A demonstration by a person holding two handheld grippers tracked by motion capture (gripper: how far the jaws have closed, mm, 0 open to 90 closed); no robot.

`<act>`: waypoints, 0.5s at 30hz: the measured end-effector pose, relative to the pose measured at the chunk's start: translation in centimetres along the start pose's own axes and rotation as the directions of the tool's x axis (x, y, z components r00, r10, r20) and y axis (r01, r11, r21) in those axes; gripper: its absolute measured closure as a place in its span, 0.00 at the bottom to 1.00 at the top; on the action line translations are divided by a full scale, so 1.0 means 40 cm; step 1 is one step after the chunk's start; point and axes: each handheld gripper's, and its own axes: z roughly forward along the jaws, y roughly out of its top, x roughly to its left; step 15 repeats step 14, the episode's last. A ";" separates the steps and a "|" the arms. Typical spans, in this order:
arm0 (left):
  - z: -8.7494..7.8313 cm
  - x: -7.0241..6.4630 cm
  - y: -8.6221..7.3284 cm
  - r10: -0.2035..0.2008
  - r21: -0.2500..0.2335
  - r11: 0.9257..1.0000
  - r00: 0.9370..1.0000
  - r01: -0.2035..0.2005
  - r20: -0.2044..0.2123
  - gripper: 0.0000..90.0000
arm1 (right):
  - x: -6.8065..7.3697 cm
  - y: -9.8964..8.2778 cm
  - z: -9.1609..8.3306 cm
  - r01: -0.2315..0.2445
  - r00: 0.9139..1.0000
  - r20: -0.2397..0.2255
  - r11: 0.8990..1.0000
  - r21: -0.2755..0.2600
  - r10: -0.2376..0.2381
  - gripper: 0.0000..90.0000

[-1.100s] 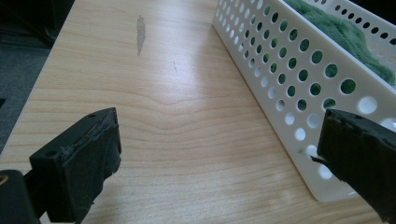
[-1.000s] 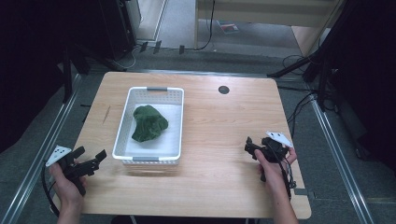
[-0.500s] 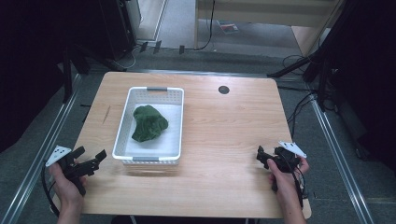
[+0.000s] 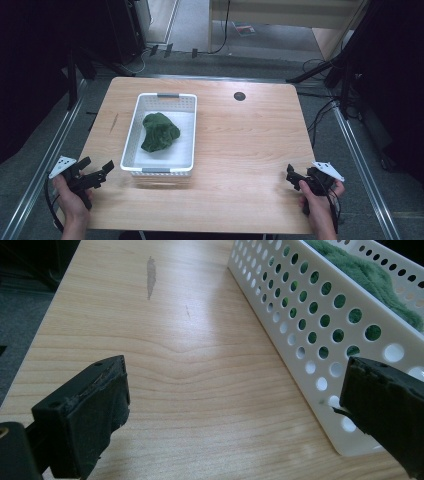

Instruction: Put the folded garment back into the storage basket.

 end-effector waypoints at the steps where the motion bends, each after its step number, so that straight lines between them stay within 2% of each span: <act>1: 0.000 0.000 0.000 0.000 0.001 1.000 1.000 0.000 0.001 0.01 | -0.005 -0.002 -0.003 0.006 1.000 0.002 1.000 -0.003 -0.006 0.04; 5: 0.000 0.000 0.000 -0.001 0.000 1.000 1.000 0.001 0.001 0.01 | -0.025 -0.013 -0.022 0.036 0.999 0.007 0.999 -0.011 -0.036 0.04; 8: -0.001 0.001 0.000 0.000 0.001 1.000 1.000 0.000 0.001 0.01 | -0.043 -0.017 -0.030 -0.026 1.000 -0.006 1.000 -0.017 0.026 0.04; 9: 0.000 0.001 0.000 -0.001 0.001 1.000 1.000 0.001 0.001 0.01 | -0.045 -0.017 -0.030 -0.032 0.999 -0.006 0.999 -0.018 0.032 0.05; 13: 0.000 0.001 0.000 -0.005 0.000 1.000 1.000 0.005 0.000 0.01 | -0.036 -0.017 -0.030 0.005 1.000 0.004 1.000 -0.018 -0.004 0.04; 15: 0.000 0.001 0.000 -0.005 0.000 1.000 1.000 0.005 0.000 0.01 | -0.035 -0.017 -0.031 0.007 1.000 0.005 1.000 -0.020 -0.007 0.04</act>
